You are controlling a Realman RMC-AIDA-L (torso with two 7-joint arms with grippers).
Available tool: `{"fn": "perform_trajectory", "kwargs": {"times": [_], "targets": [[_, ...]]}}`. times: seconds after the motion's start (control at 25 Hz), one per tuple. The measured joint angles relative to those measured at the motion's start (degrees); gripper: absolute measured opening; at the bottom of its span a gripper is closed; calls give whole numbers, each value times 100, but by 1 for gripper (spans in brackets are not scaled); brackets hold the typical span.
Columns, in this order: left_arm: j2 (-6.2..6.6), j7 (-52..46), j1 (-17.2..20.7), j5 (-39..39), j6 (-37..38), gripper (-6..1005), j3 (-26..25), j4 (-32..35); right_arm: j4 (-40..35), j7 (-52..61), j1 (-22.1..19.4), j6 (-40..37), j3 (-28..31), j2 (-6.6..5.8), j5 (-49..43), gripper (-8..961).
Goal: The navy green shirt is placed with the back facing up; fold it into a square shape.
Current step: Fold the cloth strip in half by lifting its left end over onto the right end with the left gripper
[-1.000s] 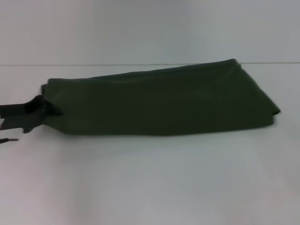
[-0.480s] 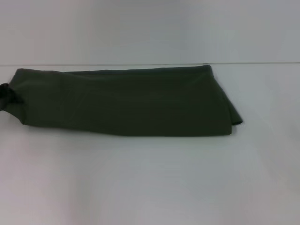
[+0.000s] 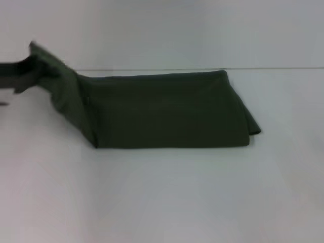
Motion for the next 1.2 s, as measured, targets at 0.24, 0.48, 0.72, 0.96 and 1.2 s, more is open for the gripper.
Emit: {"fn": "perform_trajectory", "kwargs": {"times": [0.24, 0.48, 0.72, 0.96, 1.2], "targets": [[-346, -63, -634, -33, 499, 55, 218, 479, 0, -28, 40, -1, -9, 19, 0, 666], [-813, -23, -1249, -11, 241, 55, 777, 493, 0, -29, 53, 10, -9, 28, 0, 666], [-1183, -3, -1555, -36, -799, 55, 1636, 108, 0, -28, 66, 10, -13, 44, 0, 666], [-1236, 309, -1864, -273, -1456, 55, 2552, -694, 9, -10, 72, -30, -23, 46, -7, 666], [-1281, 784, -1843, -901, -1960, 87, 3054, -836, 38, -3, 73, 22, -79, 41, -16, 666]]}}
